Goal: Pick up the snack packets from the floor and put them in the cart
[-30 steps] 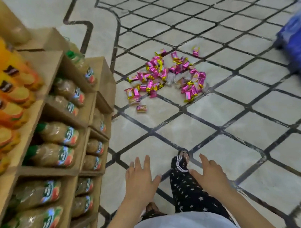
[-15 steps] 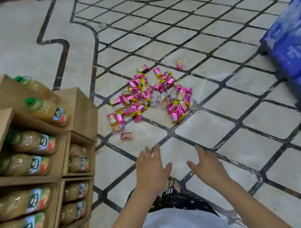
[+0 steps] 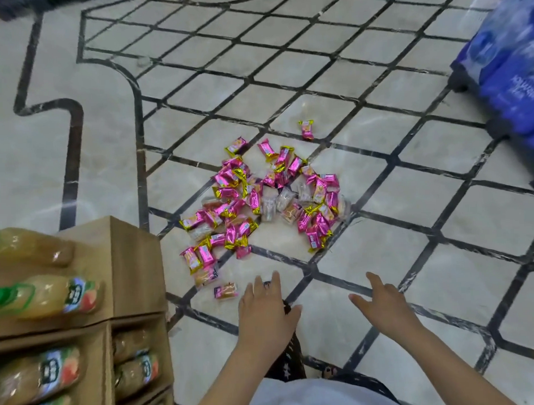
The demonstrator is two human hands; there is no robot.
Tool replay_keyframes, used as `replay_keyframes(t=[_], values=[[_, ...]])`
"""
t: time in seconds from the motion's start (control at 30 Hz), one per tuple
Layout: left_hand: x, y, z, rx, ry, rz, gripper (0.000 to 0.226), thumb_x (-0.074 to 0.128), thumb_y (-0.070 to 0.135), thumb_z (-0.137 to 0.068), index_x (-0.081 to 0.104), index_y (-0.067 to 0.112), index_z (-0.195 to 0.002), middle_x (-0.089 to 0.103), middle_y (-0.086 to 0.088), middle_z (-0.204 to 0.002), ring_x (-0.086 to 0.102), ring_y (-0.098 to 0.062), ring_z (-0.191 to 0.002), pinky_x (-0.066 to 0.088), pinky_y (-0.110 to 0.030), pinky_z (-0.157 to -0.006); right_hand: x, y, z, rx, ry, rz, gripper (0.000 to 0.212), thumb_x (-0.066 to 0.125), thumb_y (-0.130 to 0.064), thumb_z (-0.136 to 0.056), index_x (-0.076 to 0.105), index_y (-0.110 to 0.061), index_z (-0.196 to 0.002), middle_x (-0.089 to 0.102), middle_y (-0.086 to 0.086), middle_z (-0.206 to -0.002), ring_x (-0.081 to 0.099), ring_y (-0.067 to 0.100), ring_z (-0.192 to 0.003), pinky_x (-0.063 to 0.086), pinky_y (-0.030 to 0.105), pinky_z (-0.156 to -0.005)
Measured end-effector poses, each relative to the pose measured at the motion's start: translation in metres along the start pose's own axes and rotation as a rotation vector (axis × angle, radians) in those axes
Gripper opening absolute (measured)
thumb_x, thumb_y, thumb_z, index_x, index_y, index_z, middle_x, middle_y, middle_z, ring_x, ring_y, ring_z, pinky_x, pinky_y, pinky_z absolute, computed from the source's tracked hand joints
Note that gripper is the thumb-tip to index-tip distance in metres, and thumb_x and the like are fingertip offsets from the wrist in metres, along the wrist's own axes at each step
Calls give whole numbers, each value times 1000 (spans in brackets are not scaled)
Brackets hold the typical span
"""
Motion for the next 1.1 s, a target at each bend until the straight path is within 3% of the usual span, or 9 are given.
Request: replay_keyframes(t=[0.23, 0.37, 0.47, 0.57, 0.7, 0.83, 0.97, 1.1], values=[[-63, -4, -115, 121, -31, -96, 78, 37, 59, -99, 3, 21, -158, 15, -13, -163, 13, -29, -150, 17, -42, -120, -21, -57, -73, 82, 54, -61, 68, 46, -47, -97, 17, -22, -154, 49, 15, -125, 53, 31, -112, 45, 36, -85], [-65, 2, -184, 218, -49, -129, 83, 31, 66, -97, 2, 18, -158, 25, -13, -159, 22, -27, -147, 25, -42, -118, -24, -61, -109, 152, 42, -54, 69, 44, -49, -97, 13, -25, -154, 47, 12, -135, 43, 30, -128, 36, 43, -100], [-57, 9, -235, 211, -47, -141, 85, 31, 67, -95, 0, 18, -158, 23, -10, -161, 21, -25, -148, 22, -41, -119, -21, -53, -144, 179, 60, -27, 70, 37, -57, -97, 11, -26, -155, 41, 11, -147, 37, 28, -135, 29, 46, -108], [-22, 7, -296, 182, -82, -180, 87, 29, 69, -94, -5, 20, -157, 19, -11, -162, 18, -26, -149, 21, -46, -119, 4, -31, -199, 196, 41, 9, 72, 36, -59, -96, 10, -27, -155, 38, 11, -151, 39, 28, -136, 30, 45, -108], [40, -12, -386, 101, -131, -241, 89, 31, 71, -92, -4, 21, -158, 26, -15, -158, 26, -31, -145, 29, -47, -115, 59, 2, -281, 200, -92, 70, 79, 43, -59, -93, 2, -30, -154, 41, 16, -146, 41, 34, -131, 45, 44, -97], [92, -16, -484, 130, -98, -296, 89, 37, 72, -91, 1, 25, -158, 27, -17, -157, 29, -36, -143, 33, -50, -113, 102, 23, -374, 166, -61, 109, 79, 42, -62, -92, 7, -29, -155, 47, 15, -133, 50, 33, -119, 49, 42, -91], [149, -22, -579, 249, -61, -394, 87, 36, 72, -91, 4, 27, -158, 28, -21, -156, 31, -38, -141, 33, -49, -111, 163, 38, -470, 100, -72, 159, 80, 42, -60, -94, 2, -27, -156, 45, 15, -133, 45, 34, -120, 43, 44, -95], [201, -43, -670, 255, -13, -383, 87, 37, 73, -88, 10, 28, -158, 42, -25, -143, 43, -42, -130, 39, -51, -104, 223, 55, -553, 101, -26, 130, 83, 44, -58, -95, -5, -30, -155, 43, 17, -135, 43, 34, -122, 40, 42, -97]])
Point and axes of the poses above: each hand's wrist, its own z-axis away from the middle knuckle, its own x-axis out of the palm, y = z × x, the point moved 7 cm from there along -z, towards the middle knuckle
